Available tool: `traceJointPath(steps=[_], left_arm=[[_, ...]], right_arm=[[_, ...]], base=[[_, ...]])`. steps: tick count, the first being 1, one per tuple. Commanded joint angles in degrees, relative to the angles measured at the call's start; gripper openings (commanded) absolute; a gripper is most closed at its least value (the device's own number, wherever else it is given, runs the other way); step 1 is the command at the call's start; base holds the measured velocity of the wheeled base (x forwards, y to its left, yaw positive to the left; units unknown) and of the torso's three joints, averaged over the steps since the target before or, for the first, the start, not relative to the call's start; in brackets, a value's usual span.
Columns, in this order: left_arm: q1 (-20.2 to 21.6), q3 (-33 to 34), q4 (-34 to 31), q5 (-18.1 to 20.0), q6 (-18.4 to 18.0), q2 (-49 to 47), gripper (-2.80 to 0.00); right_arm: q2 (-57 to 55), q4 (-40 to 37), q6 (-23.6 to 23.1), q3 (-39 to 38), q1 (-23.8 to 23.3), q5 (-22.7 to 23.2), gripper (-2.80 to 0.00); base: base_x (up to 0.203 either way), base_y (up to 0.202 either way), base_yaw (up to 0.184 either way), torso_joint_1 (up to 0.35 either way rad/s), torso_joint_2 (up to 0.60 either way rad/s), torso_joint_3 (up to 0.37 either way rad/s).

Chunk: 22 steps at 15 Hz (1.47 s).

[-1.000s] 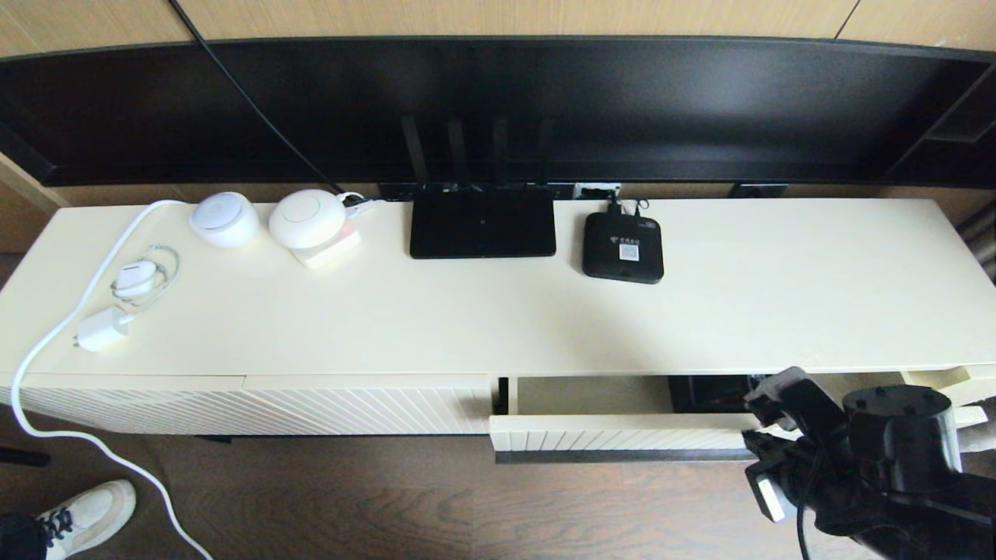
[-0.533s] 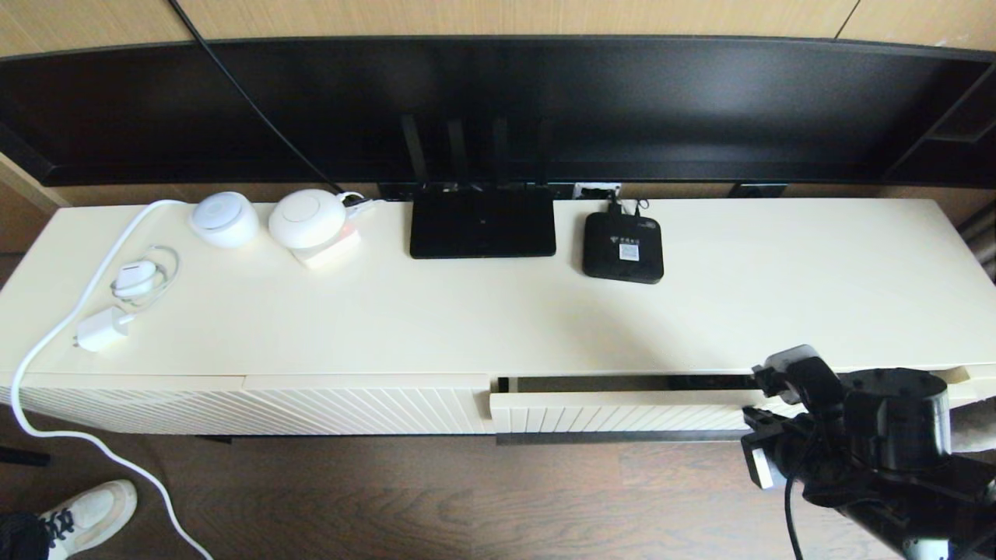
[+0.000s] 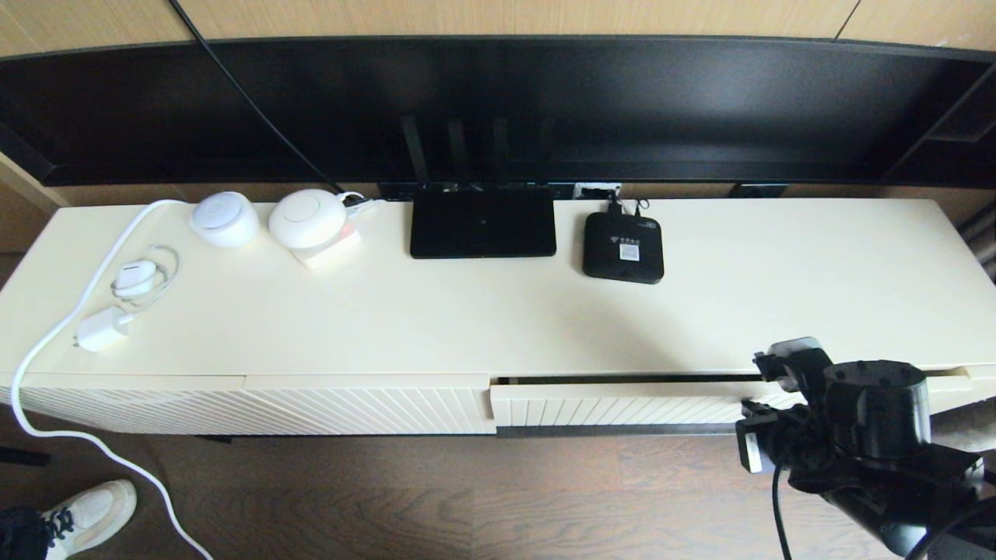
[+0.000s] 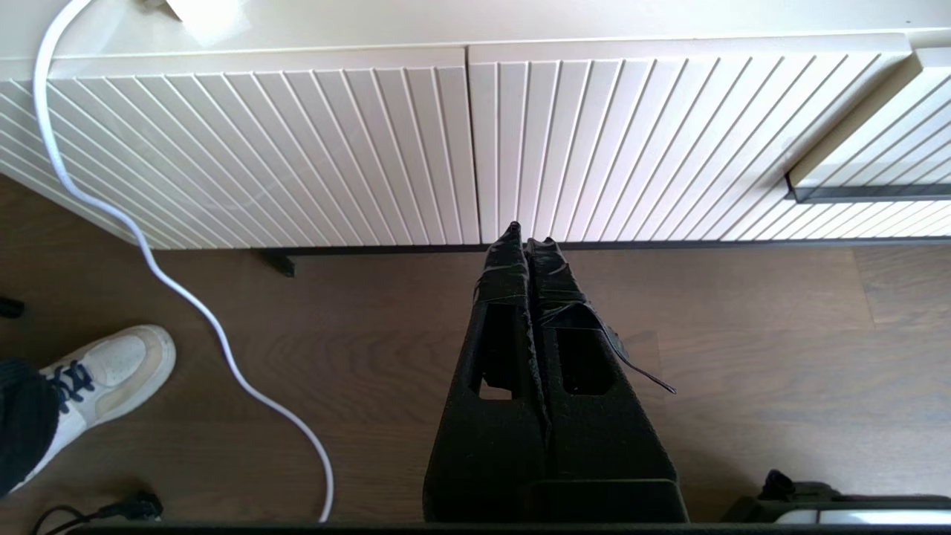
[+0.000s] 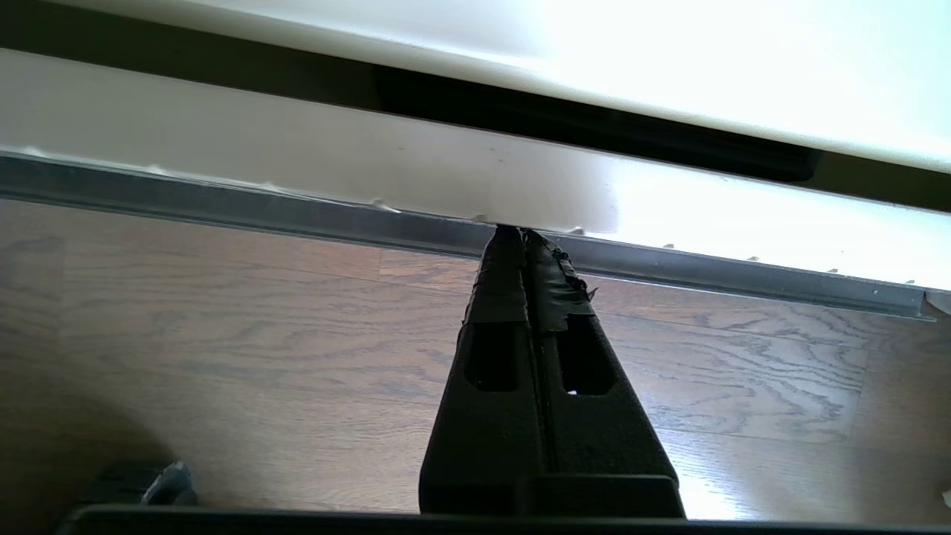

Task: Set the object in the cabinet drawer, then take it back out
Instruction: Close the drawer, then open the drawer

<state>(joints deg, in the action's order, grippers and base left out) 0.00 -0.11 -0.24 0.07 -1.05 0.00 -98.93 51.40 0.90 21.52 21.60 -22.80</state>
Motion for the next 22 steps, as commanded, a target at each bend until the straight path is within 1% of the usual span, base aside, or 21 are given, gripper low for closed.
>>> traceJointPath(steps=[1,3,5,8,9,11,14,15,16,18,20,21,22], left_arm=[[0.0,0.0,0.0,0.0,0.0,-0.1,-2.80],[0.0,0.0,0.0,0.0,0.0,-0.1,-2.80],[0.0,0.0,0.0,0.0,0.0,-0.1,-2.80],[0.0,0.0,0.0,0.0,0.0,-0.1,-2.80],[0.0,-0.1,0.0,0.0,0.0,-0.1,-2.80],[0.0,0.0,0.0,0.0,0.0,-0.1,-2.80],[0.0,0.0,0.0,0.0,0.0,-0.1,-2.80],[0.0,0.0,0.0,0.0,0.0,-0.1,-2.80],[0.0,0.0,0.0,0.0,0.0,-0.1,-2.80],[0.0,0.0,0.0,0.0,0.0,-0.1,-2.80],[0.0,0.0,0.0,0.0,0.0,-0.1,-2.80],[0.0,0.0,0.0,0.0,0.0,0.0,-2.80],[0.0,0.0,0.0,0.0,0.0,-0.1,-2.80]], right_arm=[[-0.2,0.2,0.1,0.0,0.0,-0.2,-2.80],[0.9,-0.1,-0.2,-0.7,0.0,-0.2,-2.80],[5.1,-1.4,-1.0,-1.9,0.2,0.3,-2.80],[14.5,-7.2,-4.5,-3.9,0.7,1.7,-2.80],[17.3,-9.9,-5.6,-4.4,1.0,2.1,-2.80],[22.5,-17.7,-8.3,-4.9,1.1,2.9,-2.80],[30.7,-31.7,-12.7,-3.4,1.2,6.4,-2.80],[32.8,-34.0,-15.7,-2.8,1.8,7.6,-2.80],[34.3,-35.7,-19.9,-2.6,2.6,8.5,-2.80],[37.1,-39.2,-27.6,-4.2,4.0,9.1,-2.80],[38.7,-42.7,-37.8,-6.1,4.2,9.3,-2.80],[38.9,-43.6,-41.1,-7.1,4.2,9.3,-2.80],[38.6,-44.3,-46.0,-7.6,4.2,9.4,-2.80]], base=[[0.000,0.000,0.000,0.000,0.00,0.000],[0.000,0.000,0.000,0.000,0.00,0.000],[0.000,0.000,0.000,0.000,0.00,0.000],[0.000,0.000,0.000,0.000,0.00,0.000],[0.000,0.000,0.000,0.000,0.00,0.000],[0.000,0.000,0.000,0.000,0.00,0.000],[0.000,0.000,0.000,0.000,0.00,0.000],[0.000,0.000,0.000,0.000,0.00,0.000],[0.000,0.000,0.000,0.000,0.00,0.000],[0.000,0.000,0.000,0.000,0.00,0.000],[0.000,0.000,0.000,0.000,0.00,0.000],[0.000,0.000,0.000,0.000,0.00,0.000],[0.000,0.000,0.000,0.000,0.00,0.000]])
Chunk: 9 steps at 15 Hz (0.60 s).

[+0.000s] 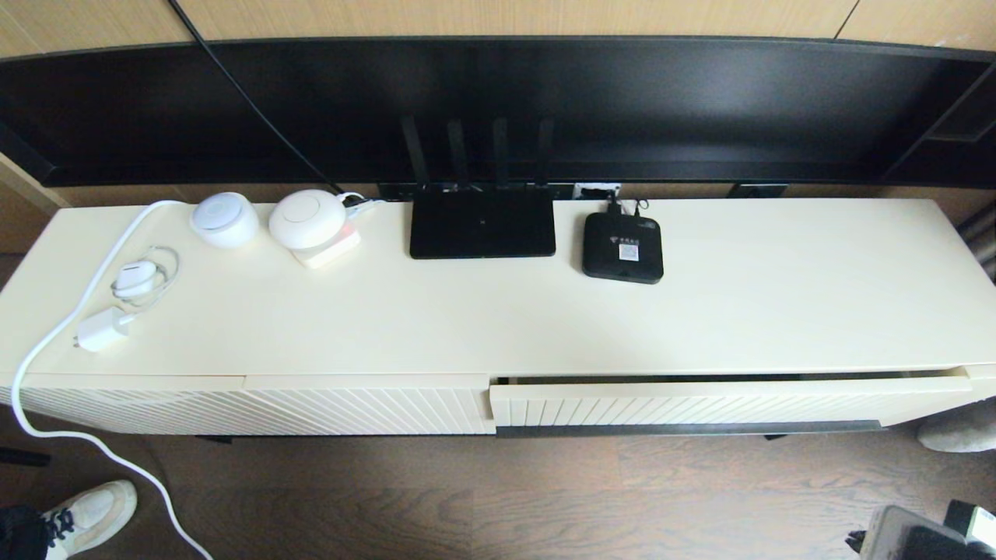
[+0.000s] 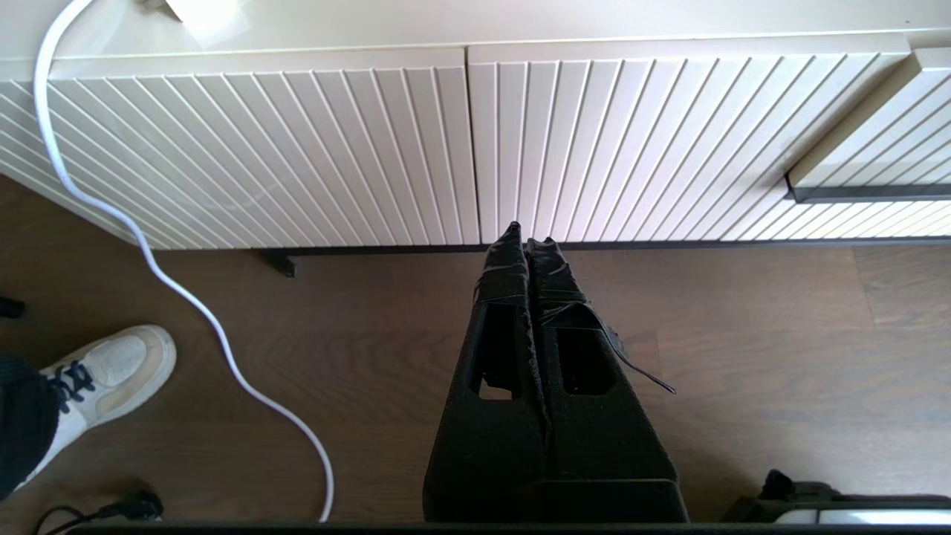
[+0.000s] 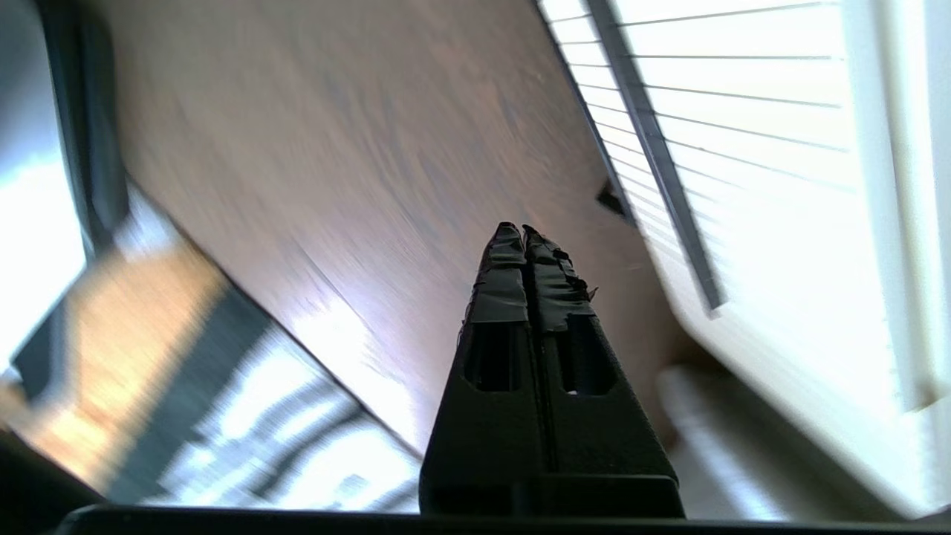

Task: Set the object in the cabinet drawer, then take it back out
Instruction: Open the drawer

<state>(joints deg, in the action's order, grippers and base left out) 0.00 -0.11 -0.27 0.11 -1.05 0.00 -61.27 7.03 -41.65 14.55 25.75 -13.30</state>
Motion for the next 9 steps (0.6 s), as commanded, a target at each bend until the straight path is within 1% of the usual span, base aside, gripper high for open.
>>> traceJointPath(steps=[1,2,4,5,7,9], left_arm=[[0.0,-0.1,0.0,0.0,0.0,0.0,-2.80],[0.0,0.0,0.0,0.0,0.0,-0.1,-2.80],[0.0,0.0,0.0,0.0,0.0,0.0,-2.80],[0.0,0.0,0.0,0.0,0.0,-0.1,-2.80],[0.0,0.0,0.0,0.0,0.0,-0.1,-2.80],[0.0,0.0,0.0,0.0,0.0,-0.1,-2.80]], right_arm=[[0.2,-0.2,-7.5,-0.6,0.1,0.0,-2.80],[-0.9,0.2,-10.7,-0.1,0.1,0.0,-2.80],[-4.1,2.3,-13.2,1.1,0.8,0.0,-2.80],[-6.2,5.5,-13.8,1.0,1.7,0.0,-2.80],[-11.0,14.8,-15.5,0.0,3.7,-0.1,-2.80],[-16.7,20.2,-17.8,-0.9,4.6,0.3,-2.80]], base=[[0.000,0.000,0.000,0.000,0.00,0.000],[0.000,0.000,0.000,0.000,0.00,0.000],[0.000,0.000,0.000,0.000,0.00,0.000],[0.000,0.000,0.000,0.000,0.00,0.000],[0.000,0.000,0.000,0.000,0.00,0.000],[0.000,0.000,0.000,0.000,0.00,0.000]])
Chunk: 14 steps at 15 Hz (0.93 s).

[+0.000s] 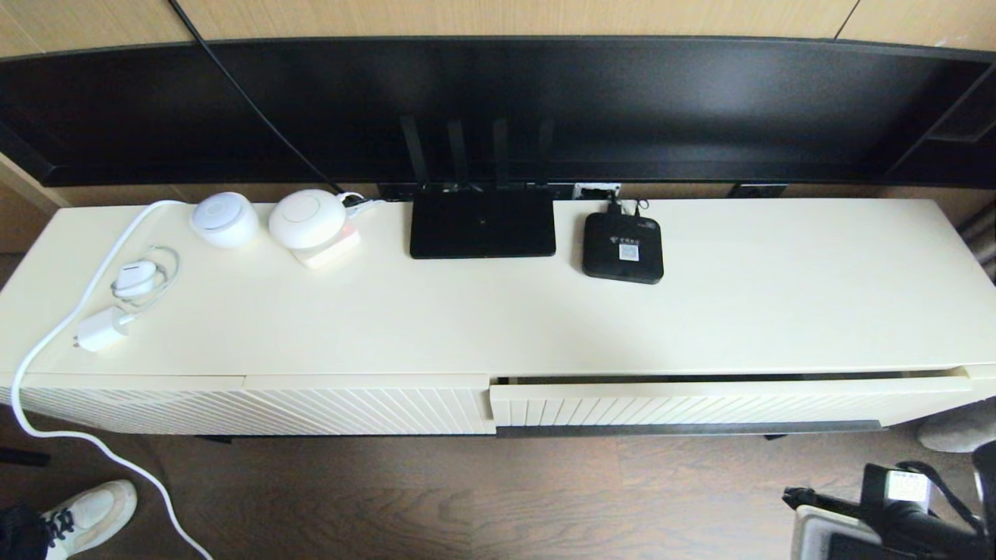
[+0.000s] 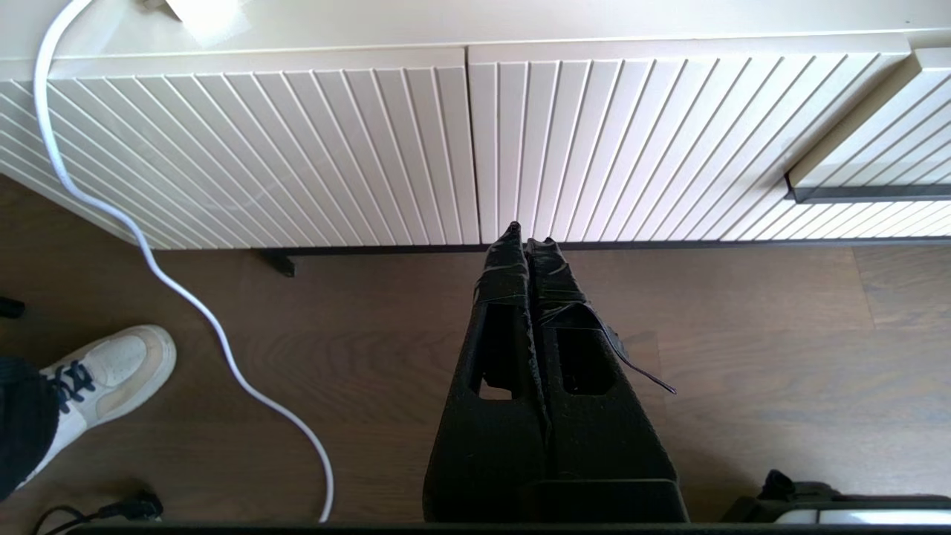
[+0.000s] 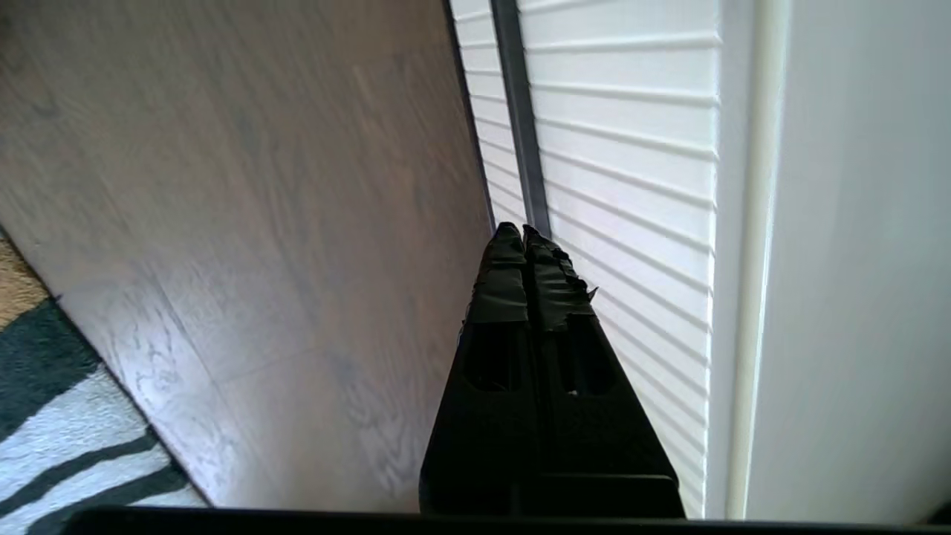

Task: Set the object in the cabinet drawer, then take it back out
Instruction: Open the drawer

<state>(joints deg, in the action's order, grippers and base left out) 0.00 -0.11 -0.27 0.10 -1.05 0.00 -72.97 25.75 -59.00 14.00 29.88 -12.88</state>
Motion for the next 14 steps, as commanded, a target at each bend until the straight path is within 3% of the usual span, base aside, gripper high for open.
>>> traceJointPath(steps=[1,6,7,10,14], left_arm=[[0.0,0.0,0.0,0.0,0.0,-0.1,-2.80],[0.0,0.0,0.0,0.0,0.0,-0.1,-2.80],[0.0,0.0,0.0,0.0,0.0,-0.1,-2.80],[0.0,-0.1,0.0,0.0,0.0,-0.1,-2.80],[0.0,0.0,0.0,0.0,0.0,-0.1,-2.80]], right_arm=[[-8.1,4.0,-1.3,-0.9,0.7,0.7,-2.80],[-18.8,10.3,-2.9,-2.3,0.6,5.6,-2.80],[-21.4,12.4,-3.3,-2.2,0.2,6.3,0.00],[-29.3,19.4,-4.2,-2.4,-1.4,7.7,0.00],[-33.9,23.1,-11.4,-2.2,-5.0,12.8,0.00]], base=[[0.000,0.000,0.000,0.000,0.00,0.000],[0.000,0.000,0.000,0.000,0.00,0.000],[0.000,0.000,0.000,0.000,0.00,0.000],[0.000,0.000,0.000,0.000,0.00,0.000],[0.000,0.000,0.000,0.000,0.00,0.000]])
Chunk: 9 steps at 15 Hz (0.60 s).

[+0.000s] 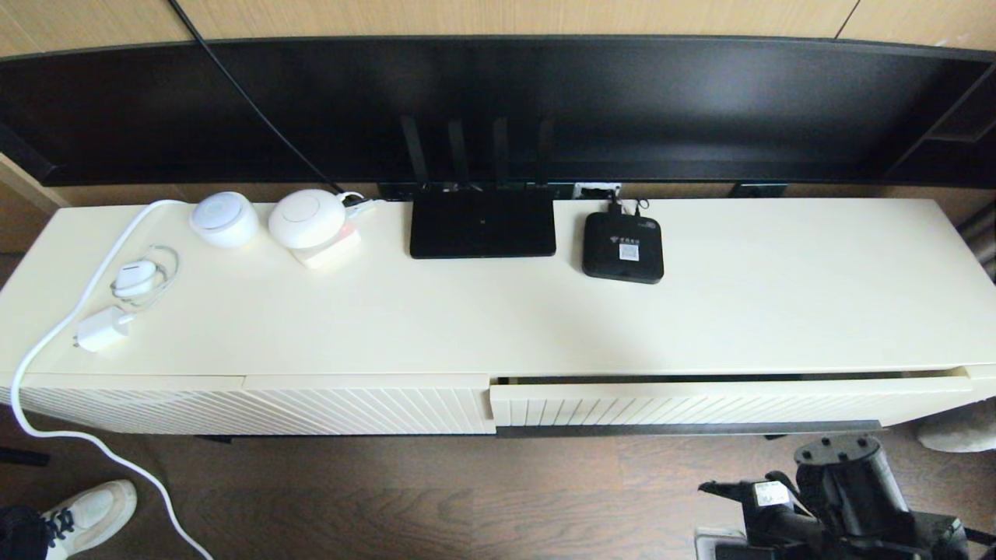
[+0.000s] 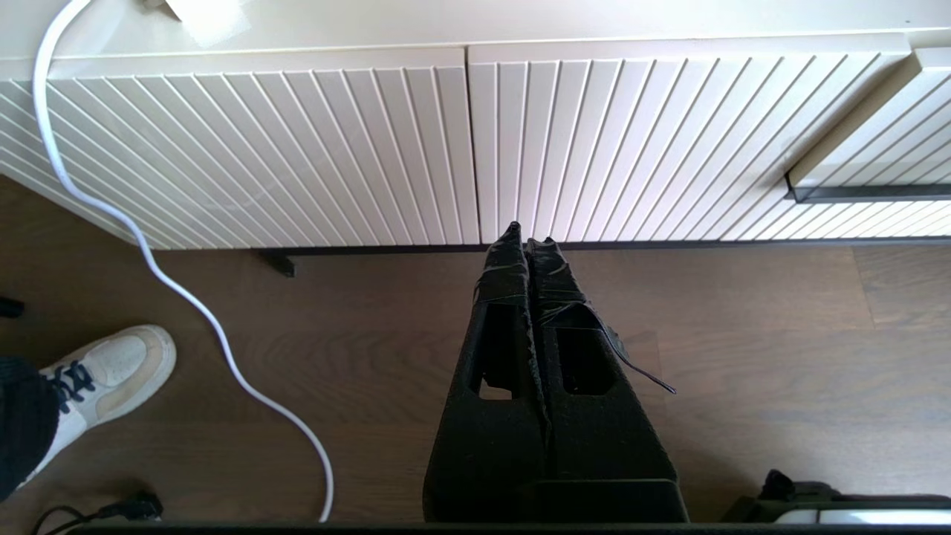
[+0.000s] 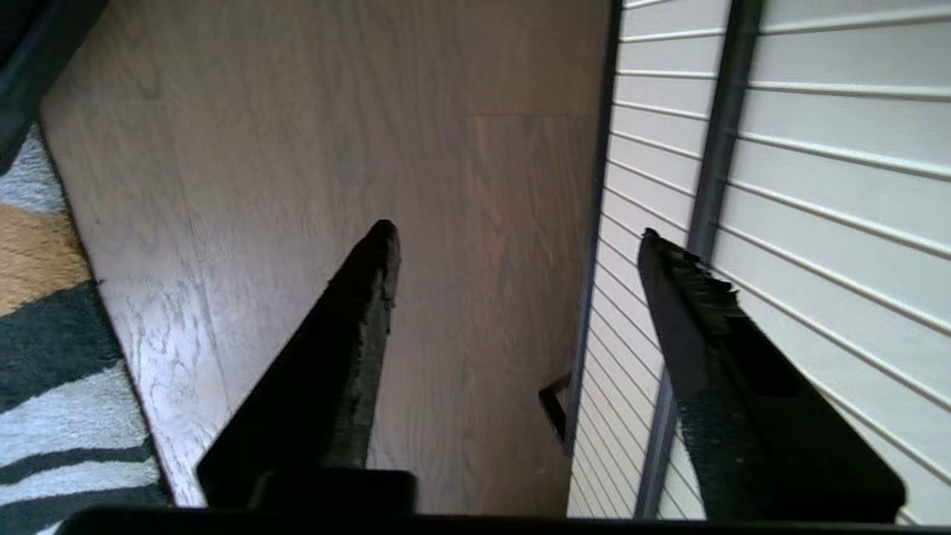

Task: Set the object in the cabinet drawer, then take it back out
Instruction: Open the drawer

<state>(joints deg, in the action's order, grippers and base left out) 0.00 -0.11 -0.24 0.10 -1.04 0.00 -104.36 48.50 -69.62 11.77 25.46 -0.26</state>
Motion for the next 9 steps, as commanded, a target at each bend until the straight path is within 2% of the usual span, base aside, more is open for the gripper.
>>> traceJointPath(steps=[1,6,9], left_arm=[[0.0,0.0,0.0,0.0,0.0,0.0,-2.80],[0.0,0.0,0.0,0.0,0.0,-0.1,-2.80],[0.0,0.0,0.0,0.0,0.0,-0.1,-2.80]], right_arm=[[-2.6,0.3,-0.7,0.2,-0.9,0.5,0.00],[-5.3,0.6,-0.9,1.1,-2.3,0.6,0.00],[-8.4,4.0,-1.1,1.9,-3.4,0.6,0.00]], base=[[0.000,0.000,0.000,0.000,0.00,0.000],[0.000,0.000,0.000,0.000,0.00,0.000],[0.000,0.000,0.000,0.000,0.00,0.000]])
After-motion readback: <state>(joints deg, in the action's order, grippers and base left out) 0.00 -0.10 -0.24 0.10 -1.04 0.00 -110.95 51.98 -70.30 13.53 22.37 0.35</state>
